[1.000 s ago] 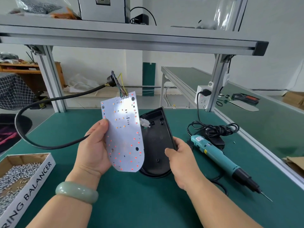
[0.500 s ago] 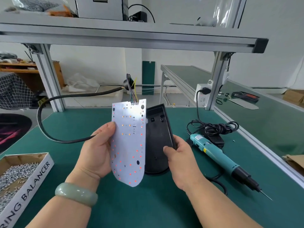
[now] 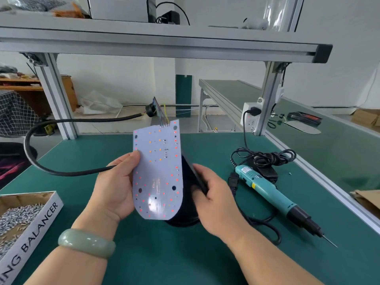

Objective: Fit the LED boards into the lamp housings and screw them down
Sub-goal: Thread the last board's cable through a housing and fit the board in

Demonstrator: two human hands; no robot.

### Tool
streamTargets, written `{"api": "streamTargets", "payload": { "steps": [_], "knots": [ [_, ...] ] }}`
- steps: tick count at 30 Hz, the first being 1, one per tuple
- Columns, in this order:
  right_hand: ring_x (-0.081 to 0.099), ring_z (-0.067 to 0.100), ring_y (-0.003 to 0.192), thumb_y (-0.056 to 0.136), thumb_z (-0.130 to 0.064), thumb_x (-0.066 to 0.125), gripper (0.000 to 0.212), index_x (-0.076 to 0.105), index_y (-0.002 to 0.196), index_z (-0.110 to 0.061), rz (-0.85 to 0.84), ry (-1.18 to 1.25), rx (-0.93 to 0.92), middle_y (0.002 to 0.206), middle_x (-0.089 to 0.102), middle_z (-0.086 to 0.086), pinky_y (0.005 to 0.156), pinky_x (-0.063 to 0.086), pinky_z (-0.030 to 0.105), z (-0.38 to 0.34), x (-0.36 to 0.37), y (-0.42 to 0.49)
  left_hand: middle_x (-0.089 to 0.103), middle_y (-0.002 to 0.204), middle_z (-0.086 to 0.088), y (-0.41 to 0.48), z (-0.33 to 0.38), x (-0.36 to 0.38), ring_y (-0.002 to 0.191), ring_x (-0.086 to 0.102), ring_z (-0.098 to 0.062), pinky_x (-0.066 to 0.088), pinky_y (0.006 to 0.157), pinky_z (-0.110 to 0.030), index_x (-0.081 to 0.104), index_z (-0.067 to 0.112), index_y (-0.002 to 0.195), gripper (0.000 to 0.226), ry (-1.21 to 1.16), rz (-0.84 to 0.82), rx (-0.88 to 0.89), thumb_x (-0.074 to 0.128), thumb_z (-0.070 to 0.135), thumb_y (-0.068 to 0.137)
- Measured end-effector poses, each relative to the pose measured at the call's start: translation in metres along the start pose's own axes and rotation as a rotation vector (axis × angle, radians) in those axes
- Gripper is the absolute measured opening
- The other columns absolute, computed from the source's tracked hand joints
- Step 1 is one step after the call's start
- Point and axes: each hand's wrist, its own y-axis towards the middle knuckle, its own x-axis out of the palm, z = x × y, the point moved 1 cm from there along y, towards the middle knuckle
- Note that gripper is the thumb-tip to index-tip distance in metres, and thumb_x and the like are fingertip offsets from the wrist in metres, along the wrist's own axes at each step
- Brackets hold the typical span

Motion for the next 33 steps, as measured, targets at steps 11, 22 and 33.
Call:
{"api": "streamTargets", "payload": {
  "steps": [11, 22, 33],
  "knots": [
    [0.065, 0.018, 0.073, 0.087, 0.01, 0.042, 0.035, 0.067, 0.097, -0.012, 0.19, 0.67, 0.287, 0.086, 0.073, 0.005, 0.06, 0.052, 0.026, 0.004, 0.006, 0.006, 0.075, 0.091, -0.01, -0.01, -0.006, 0.017, 0.075, 0.072, -0.024, 0.058, 0.074, -0.039, 0.076, 0.012, 0.083, 0.013, 0.326, 0.06, -0.048, 0.071, 0.022, 0.076],
    [0.063, 0.012, 0.07, 0.101, -0.012, 0.043, 0.03, 0.059, 0.123, -0.025, 0.014, 0.552, 0.242, 0.123, 0.064, -0.004, 0.067, 0.046, 0.029, 0.009, -0.032, 0.033, 0.075, 0.09, -0.014, -0.012, -0.004, 0.006, 0.073, 0.073, -0.025, 0.057, 0.056, -0.03, 0.079, 0.011, 0.08, 0.029, 0.148, -0.145, -0.161, 0.06, 0.032, 0.073],
    [0.033, 0.009, 0.043, 0.082, -0.049, 0.067, 0.044, 0.05, 0.061, -0.014, 0.292, 0.189, 0.452, 0.054, 0.047, -0.002, 0.051, 0.027, 0.025, 0.017, -0.04, 0.037, 0.075, 0.079, -0.009, -0.01, -0.002, 0.002, 0.062, 0.071, -0.021, 0.056, 0.052, -0.028, 0.078, 0.014, 0.074, 0.028, 0.115, -0.111, -0.109, 0.061, 0.036, 0.07]
  ]
}}
